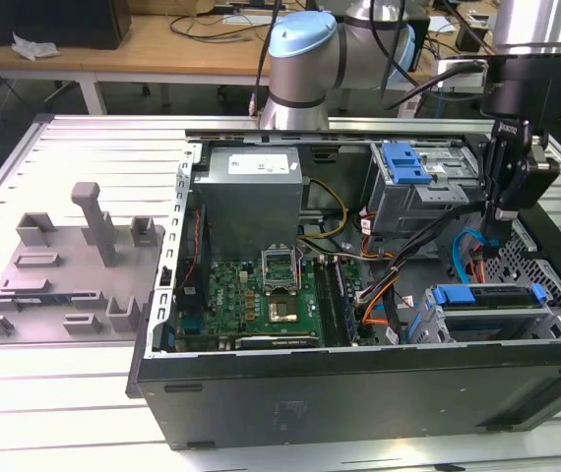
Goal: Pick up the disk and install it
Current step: 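Insert the first disk wire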
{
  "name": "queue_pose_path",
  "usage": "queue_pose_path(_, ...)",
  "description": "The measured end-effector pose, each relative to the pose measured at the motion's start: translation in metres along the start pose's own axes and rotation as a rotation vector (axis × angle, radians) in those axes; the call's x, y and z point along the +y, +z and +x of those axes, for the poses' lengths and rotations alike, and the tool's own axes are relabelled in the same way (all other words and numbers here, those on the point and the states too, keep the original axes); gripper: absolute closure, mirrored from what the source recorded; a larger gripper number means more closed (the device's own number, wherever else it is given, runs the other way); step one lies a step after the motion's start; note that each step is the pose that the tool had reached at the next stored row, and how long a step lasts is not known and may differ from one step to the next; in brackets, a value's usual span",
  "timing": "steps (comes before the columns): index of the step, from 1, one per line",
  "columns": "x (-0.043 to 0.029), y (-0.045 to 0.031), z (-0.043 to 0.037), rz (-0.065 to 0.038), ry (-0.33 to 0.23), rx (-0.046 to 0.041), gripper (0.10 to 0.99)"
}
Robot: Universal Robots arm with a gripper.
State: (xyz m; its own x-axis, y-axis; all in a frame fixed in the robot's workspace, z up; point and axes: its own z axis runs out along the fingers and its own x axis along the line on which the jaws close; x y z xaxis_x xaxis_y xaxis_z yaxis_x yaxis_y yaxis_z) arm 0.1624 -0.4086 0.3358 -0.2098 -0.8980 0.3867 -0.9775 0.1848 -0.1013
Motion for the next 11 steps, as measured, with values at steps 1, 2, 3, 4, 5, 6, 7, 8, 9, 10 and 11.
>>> queue_pose_path(1,-0.0016,-0.0005,0.0004,-0.003,0.0,-0.0123,0.918)
queue_pose_path(2,-0.0028,-0.0013,0.001,-0.005,0.001,-0.0246,0.918)
queue_pose_path(3,-0.003,-0.0015,0.0016,-0.007,0.001,-0.0313,0.918)
queue_pose_path(4,-0.0032,-0.0016,0.0024,-0.008,0.001,-0.0377,0.918)
queue_pose_path(5,-0.0036,-0.0014,0.004,-0.01,0.001,-0.0474,0.918)
queue_pose_path(6,-0.0039,-0.001,0.0055,-0.012,0.001,-0.0541,0.918)
queue_pose_path(7,-0.0046,-0.0001,0.0085,-0.014,0.001,-0.0653,0.918)
queue_pose_path(8,-0.0051,0.0007,0.0108,-0.015,0.002,-0.0671,0.918)
queue_pose_path(9,-0.0054,0.001,0.0122,-0.015,0.003,-0.067,0.918)
queue_pose_path(10,-0.0057,0.0011,0.0137,-0.015,0.004,-0.0669,0.918)
queue_pose_path(11,-0.0059,0.0012,0.0149,-0.016,0.005,-0.0668,0.918)
